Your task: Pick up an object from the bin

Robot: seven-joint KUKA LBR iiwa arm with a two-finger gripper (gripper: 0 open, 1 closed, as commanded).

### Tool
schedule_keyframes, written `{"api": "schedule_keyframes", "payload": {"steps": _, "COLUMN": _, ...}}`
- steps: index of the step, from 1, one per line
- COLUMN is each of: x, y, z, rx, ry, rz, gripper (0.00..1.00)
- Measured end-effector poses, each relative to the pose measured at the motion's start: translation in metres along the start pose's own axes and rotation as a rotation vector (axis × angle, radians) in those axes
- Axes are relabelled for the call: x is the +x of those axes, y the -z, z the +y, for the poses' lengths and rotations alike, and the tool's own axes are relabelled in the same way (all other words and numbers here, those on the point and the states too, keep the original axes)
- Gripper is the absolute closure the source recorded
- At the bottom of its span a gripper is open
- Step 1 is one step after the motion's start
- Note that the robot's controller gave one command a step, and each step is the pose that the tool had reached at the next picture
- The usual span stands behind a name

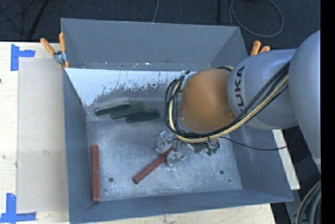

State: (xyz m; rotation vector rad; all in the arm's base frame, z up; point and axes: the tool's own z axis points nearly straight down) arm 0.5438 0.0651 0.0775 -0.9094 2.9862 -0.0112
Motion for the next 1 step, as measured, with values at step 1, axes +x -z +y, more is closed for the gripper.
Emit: {"api": "schedule_keyframes", "payload": {"steps": 1, "x": -0.0019, "y": 0.1240, "z": -0.0160, "rx": -0.012, "ry": -0.080, "rz": 0.016, "gripper": 1.00}}
